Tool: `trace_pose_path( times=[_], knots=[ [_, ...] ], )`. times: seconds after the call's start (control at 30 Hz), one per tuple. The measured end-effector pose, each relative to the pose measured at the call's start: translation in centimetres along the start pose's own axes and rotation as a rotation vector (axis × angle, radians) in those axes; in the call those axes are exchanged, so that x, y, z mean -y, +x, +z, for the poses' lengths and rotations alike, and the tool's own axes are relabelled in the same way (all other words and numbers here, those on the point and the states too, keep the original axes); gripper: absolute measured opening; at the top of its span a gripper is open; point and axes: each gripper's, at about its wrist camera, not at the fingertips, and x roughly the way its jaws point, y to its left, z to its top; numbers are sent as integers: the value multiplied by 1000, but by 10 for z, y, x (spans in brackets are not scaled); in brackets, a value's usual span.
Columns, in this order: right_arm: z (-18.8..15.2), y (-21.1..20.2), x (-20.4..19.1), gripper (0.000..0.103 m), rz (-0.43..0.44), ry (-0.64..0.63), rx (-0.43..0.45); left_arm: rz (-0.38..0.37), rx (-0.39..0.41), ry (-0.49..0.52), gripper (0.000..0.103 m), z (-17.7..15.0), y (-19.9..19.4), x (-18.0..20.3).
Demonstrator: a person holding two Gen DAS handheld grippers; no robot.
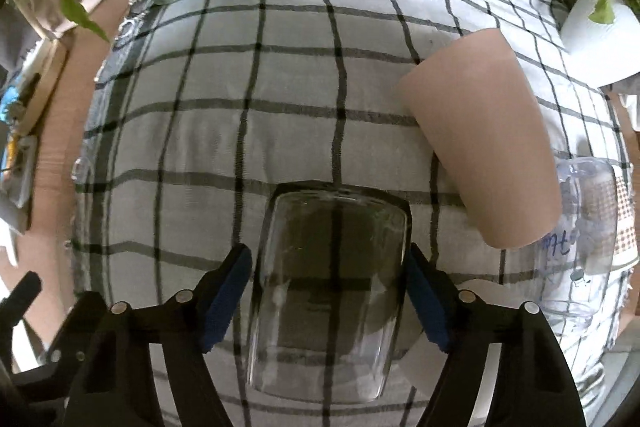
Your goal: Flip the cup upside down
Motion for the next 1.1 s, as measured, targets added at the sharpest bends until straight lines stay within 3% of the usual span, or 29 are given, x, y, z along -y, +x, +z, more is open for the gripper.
trace_pose_path(
  times=[0.23,0.3,0.5,0.93,1.1],
  knots=[
    [2,16,-8,74,-40,-2,-49,0,-7,4,102,-2,5,-2],
    [3,14,-7,67,-35,-1,-38,-2,-9,5,102,-2,6,-2],
    [4,15,5,67,10,-2,-38,3,-3,4,102,-2,3,-7],
    [-21,-37,17,67,72,15,6,6,16,55,102,-22,-15,-14],
    [-38,-34,13,67,93,17,-19,36,-6,71,102,-38,-13,-26]
  ],
)
